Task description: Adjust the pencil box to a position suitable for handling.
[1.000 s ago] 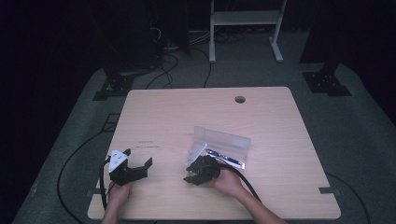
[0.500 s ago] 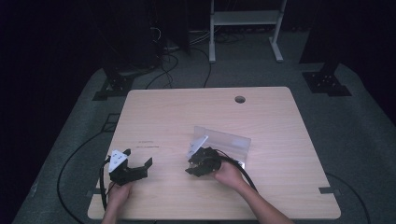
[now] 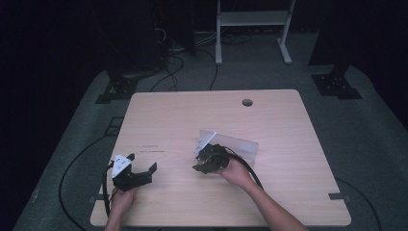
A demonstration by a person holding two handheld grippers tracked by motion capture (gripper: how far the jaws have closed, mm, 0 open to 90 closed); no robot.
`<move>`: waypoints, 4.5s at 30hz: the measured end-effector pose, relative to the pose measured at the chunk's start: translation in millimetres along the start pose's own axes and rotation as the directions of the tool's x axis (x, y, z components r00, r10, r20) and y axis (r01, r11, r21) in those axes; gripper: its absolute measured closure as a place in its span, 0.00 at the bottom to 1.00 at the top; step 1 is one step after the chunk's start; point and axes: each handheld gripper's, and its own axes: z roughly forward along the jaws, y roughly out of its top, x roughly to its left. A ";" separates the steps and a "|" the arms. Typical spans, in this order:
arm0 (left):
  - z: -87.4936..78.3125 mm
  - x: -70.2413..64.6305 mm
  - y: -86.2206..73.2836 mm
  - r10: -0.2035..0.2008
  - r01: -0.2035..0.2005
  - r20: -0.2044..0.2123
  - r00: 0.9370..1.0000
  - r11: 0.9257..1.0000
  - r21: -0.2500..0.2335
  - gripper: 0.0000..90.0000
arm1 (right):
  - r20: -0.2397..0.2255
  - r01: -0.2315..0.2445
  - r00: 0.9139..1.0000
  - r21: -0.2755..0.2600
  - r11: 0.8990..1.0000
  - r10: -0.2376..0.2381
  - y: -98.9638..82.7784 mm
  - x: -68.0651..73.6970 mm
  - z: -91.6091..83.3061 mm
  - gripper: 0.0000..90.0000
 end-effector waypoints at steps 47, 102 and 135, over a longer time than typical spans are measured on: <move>0.0 0.0 0.1 0.003 -0.003 0.000 1.000 1.000 0.000 0.00 | 0.044 -0.121 0.992 0.031 0.992 0.119 -5.3 -49.1 21.2 0.65; 0.1 -0.3 0.1 0.005 -0.005 -0.005 1.000 1.000 0.004 0.00 | 0.002 -0.108 0.994 -0.029 0.994 0.108 -17.2 -43.2 -11.9 0.53; -0.4 -0.4 0.0 0.009 -0.009 0.002 1.000 1.000 0.006 0.00 | 0.005 -0.169 0.985 -0.067 0.983 0.170 -67.5 -37.8 -58.1 0.45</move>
